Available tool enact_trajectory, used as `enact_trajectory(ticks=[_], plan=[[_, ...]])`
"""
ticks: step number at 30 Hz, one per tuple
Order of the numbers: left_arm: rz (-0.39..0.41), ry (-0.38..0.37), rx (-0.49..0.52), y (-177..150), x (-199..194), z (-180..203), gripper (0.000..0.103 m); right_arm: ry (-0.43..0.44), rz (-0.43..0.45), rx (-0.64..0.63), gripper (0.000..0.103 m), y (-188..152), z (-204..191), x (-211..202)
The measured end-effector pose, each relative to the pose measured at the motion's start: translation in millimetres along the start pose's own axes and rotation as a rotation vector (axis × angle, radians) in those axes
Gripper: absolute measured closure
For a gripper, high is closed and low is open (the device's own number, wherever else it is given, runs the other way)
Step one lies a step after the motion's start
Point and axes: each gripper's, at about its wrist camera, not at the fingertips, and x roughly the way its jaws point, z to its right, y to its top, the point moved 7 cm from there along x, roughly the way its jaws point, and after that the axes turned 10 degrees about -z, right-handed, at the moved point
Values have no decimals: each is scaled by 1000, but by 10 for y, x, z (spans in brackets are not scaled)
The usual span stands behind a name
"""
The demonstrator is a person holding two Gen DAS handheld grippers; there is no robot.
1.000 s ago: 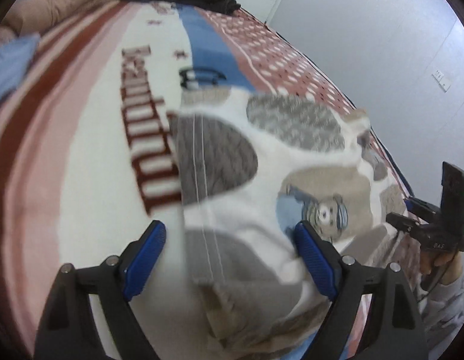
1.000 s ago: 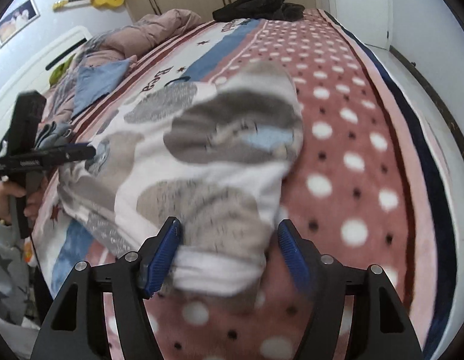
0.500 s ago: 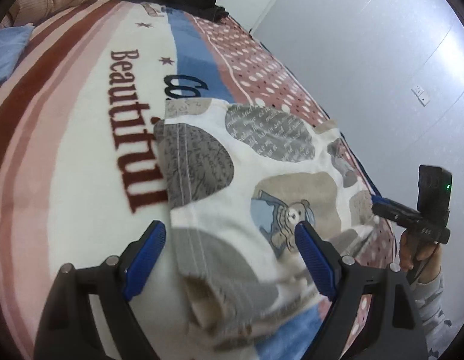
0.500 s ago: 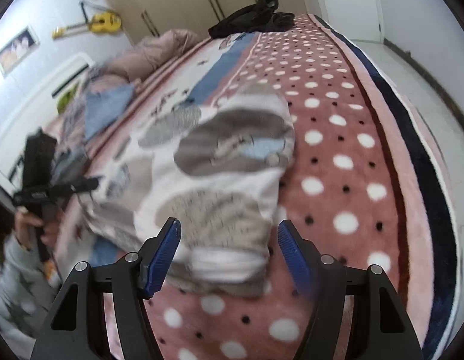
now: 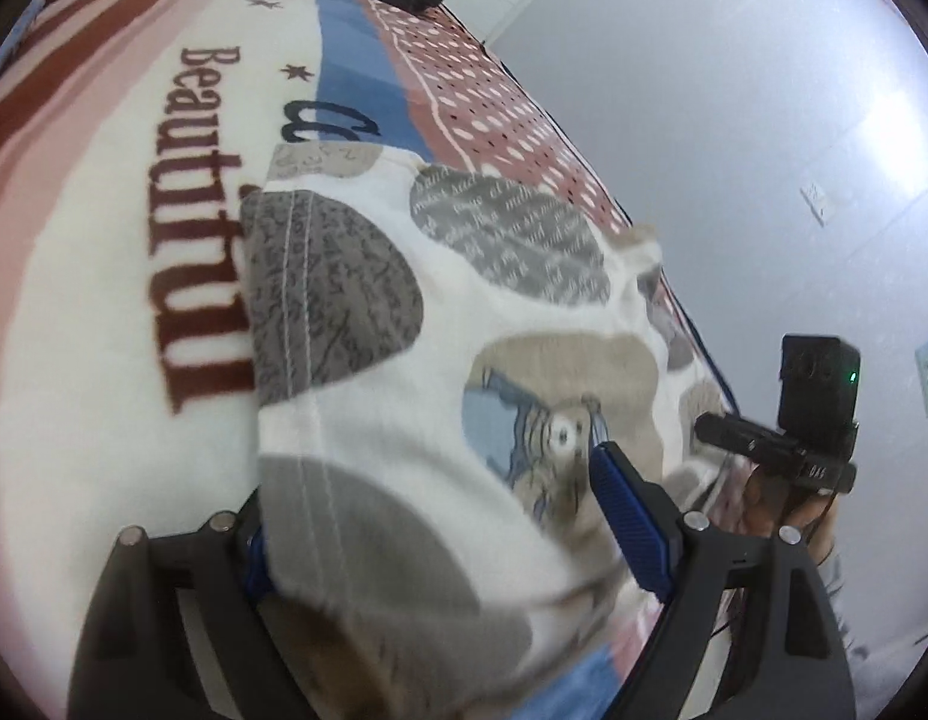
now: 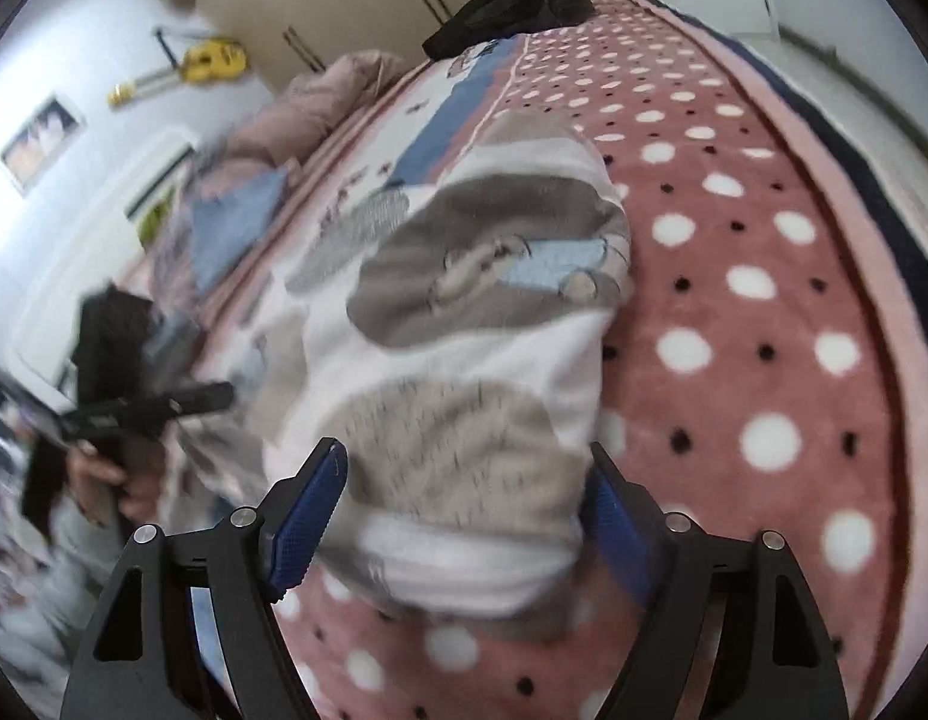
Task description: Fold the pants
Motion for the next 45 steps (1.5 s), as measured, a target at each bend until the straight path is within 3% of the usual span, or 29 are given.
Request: enact_trajectory(ticks=[2, 4, 6, 9, 12, 15, 20, 25, 31, 37, 42, 45], plan=[[20, -21, -40, 62, 44, -15, 18, 17, 7, 21, 38, 82, 27, 73], [41, -45, -84, 95, 36, -38, 29, 50, 25, 62, 44, 151, 58, 110], [41, -63, -114, 89, 19, -56, 62, 57, 38, 88, 58, 186, 90, 112], [29, -72, -109, 69, 24, -28, 82, 72, 56, 86, 76, 179, 44, 68], [56, -58, -70, 74, -89, 72, 92, 54, 83, 54, 84, 170, -47, -84], [96, -46, -18, 132, -297, 225, 93, 5, 101, -1, 86, 218, -249, -222], [193, -30, 30, 163, -929, 341, 93, -4, 155, -67, 86, 334, -738, -514], [295, -7, 40, 54, -1712, 180, 93, 3, 189, -167, 86, 505, -1525, -566], [417, 108, 41, -145, -2867, -263, 93, 59, 216, -276, 86, 679, -2610, -324], [496, 227, -11, -356, -3762, -898, 93, 168, 207, -346, 86, 820, -3697, 176], [518, 313, -80, -614, -4228, -1620, 93, 216, 155, -399, 86, 819, -4454, 749], [526, 335, -107, -711, -4280, -2006, 93, 229, 120, -416, 86, 776, -4740, 1133]])
